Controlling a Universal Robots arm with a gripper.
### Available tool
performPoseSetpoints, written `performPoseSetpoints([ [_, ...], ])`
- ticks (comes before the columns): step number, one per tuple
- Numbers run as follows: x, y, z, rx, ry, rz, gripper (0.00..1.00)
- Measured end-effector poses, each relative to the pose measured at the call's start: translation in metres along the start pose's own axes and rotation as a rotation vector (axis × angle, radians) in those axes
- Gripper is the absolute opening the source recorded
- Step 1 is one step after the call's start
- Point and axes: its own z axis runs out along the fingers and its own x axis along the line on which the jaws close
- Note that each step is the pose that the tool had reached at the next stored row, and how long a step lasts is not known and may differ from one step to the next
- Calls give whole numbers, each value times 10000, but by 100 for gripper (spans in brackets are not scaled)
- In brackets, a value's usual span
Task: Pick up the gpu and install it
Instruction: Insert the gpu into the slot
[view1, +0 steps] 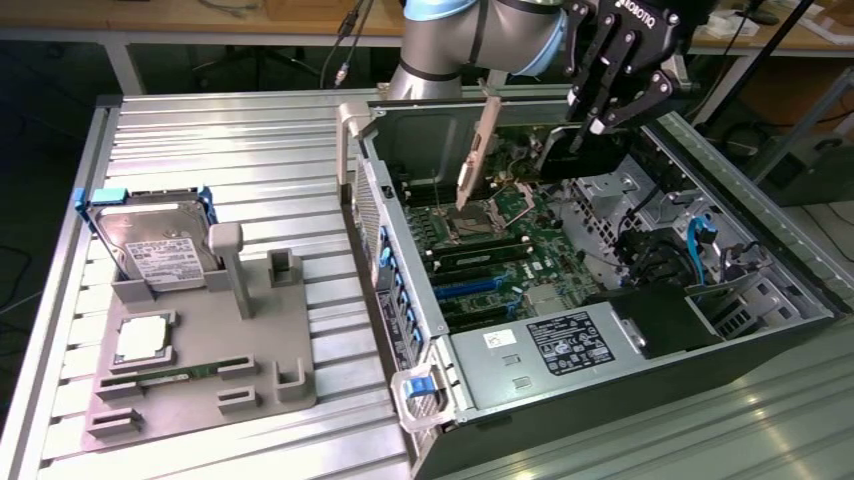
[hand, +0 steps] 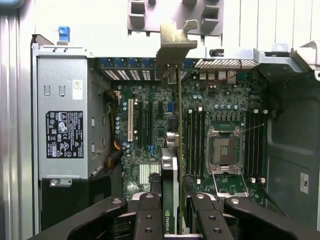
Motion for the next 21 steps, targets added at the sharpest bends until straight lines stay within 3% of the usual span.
performPoseSetpoints([
  [21,-1,0,1,8,-30,659,27],
])
